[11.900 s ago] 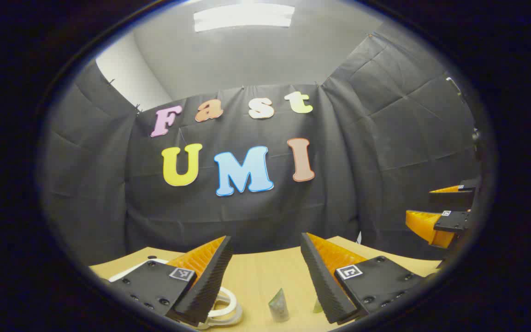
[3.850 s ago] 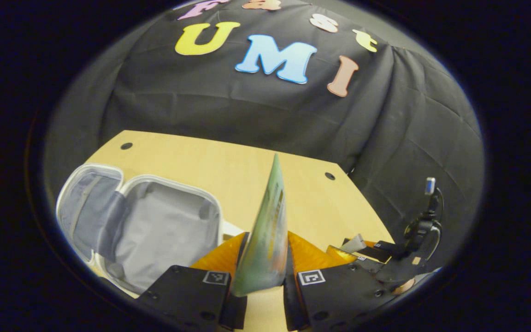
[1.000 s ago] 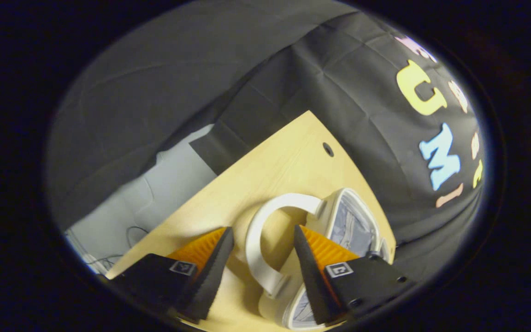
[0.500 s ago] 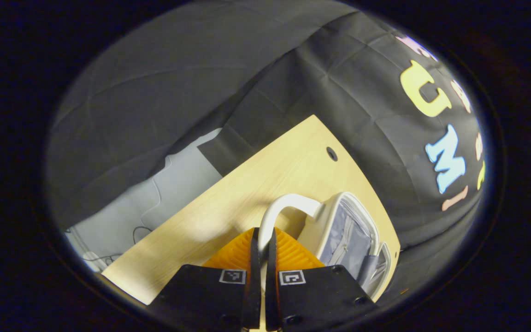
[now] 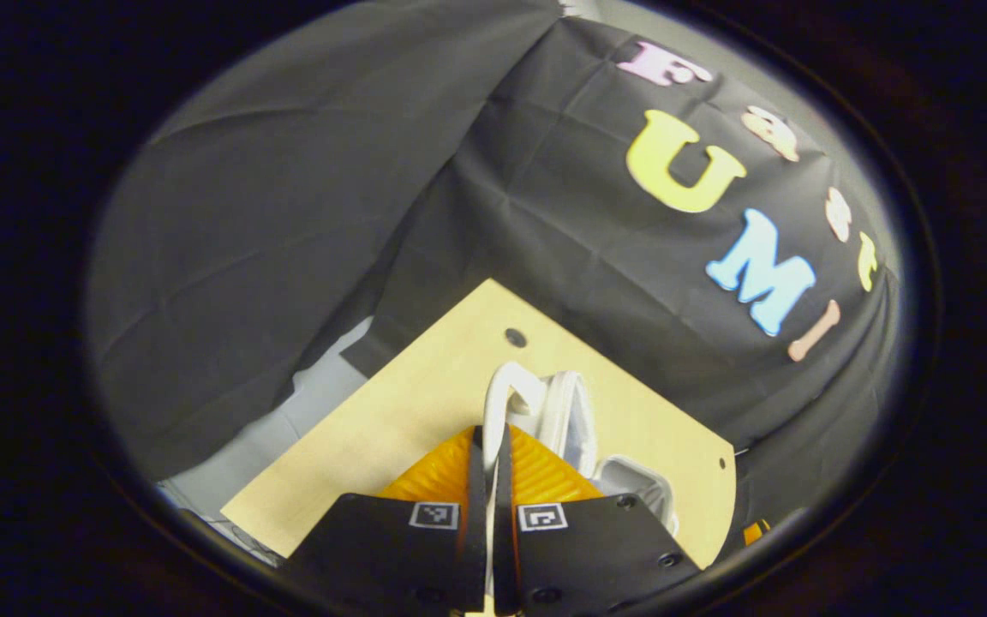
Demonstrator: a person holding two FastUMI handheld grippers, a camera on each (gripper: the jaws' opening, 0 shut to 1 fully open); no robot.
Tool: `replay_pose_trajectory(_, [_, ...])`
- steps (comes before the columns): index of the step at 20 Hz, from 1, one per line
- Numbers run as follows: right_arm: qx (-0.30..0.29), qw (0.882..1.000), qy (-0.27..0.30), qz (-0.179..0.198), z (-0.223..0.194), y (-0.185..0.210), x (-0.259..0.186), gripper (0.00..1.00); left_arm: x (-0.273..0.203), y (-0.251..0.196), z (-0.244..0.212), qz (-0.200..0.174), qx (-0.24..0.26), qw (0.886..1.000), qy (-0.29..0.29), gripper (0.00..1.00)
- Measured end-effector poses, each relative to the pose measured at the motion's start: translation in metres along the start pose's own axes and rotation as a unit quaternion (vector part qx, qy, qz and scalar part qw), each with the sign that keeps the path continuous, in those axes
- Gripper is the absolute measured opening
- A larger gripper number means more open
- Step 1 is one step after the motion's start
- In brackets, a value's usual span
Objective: First open the suitcase, pack the skin care products into it, and then close the suitcase.
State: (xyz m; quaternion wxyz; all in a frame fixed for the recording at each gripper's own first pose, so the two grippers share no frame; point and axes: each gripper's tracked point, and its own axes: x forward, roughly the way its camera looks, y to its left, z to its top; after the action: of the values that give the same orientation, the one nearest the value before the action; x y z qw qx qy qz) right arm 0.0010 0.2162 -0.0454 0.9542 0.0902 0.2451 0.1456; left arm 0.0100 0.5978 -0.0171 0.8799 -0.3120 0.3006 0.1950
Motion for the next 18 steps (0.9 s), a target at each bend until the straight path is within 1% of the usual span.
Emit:
replay_pose_trajectory(2, [0.004, 1.0, -0.008, 0.003, 0.001, -0.016, -0.005, 0.96, -0.022, -0.074, -0.002, -0.023, 0.048, 0.998, -0.017, 0.11])
replay_pose_trajectory(3, [0.005, 1.0, -0.011, 0.006, 0.002, -0.023, -0.008, 0.96, -0.025, -0.09, 0.008, -0.033, 0.077, 0.996, -0.025, 0.11])
replay_pose_trajectory(4, [0.002, 1.0, -0.013, 0.009, 0.0, -0.03, -0.01, 0.96, -0.027, -0.122, -0.001, -0.045, 0.1, 0.993, -0.035, 0.11])
replay_pose_trajectory(5, [-0.005, 1.0, -0.016, 0.01, -0.001, -0.038, -0.013, 0.96, -0.028, -0.152, -0.012, -0.057, 0.12, 0.991, -0.032, 0.11])
replay_pose_trajectory(6, [-0.016, 1.0, -0.019, 0.01, -0.002, -0.045, -0.015, 0.96, -0.029, -0.181, -0.03, -0.072, 0.136, 0.988, -0.03, 0.11])
replay_pose_trajectory(7, [-0.025, 0.999, -0.022, 0.011, -0.002, -0.052, -0.018, 0.96, -0.031, -0.224, -0.07, -0.086, 0.148, 0.985, -0.024, 0.11])
replay_pose_trajectory(9, [-0.027, 0.999, -0.023, 0.022, -0.003, -0.06, -0.023, 0.96, -0.033, -0.273, -0.115, -0.115, 0.17, 0.979, -0.01, 0.11])
replay_pose_trajectory(10, [-0.024, 0.999, -0.022, 0.028, -0.005, -0.065, -0.023, 0.95, -0.027, -0.294, -0.138, -0.126, 0.181, 0.975, -0.004, 0.11])
replay_pose_trajectory(12, [-0.021, 0.999, -0.019, 0.037, -0.009, -0.077, -0.029, 0.95, -0.011, -0.324, -0.185, -0.137, 0.198, 0.971, 0.01, 0.11])
replay_pose_trajectory(13, [-0.021, 0.999, -0.017, 0.041, -0.01, -0.084, -0.032, 0.95, -0.006, -0.313, -0.188, -0.138, 0.203, 0.969, 0.019, 0.11])
replay_pose_trajectory(16, [-0.012, 0.999, -0.017, 0.05, -0.014, -0.097, -0.037, 0.95, 0.022, -0.333, -0.255, -0.134, 0.222, 0.965, 0.05, 0.11])
replay_pose_trajectory(18, [-0.008, 0.999, -0.016, 0.043, -0.019, -0.111, -0.039, 0.95, 0.039, -0.337, -0.292, -0.128, 0.247, 0.958, 0.071, 0.11])
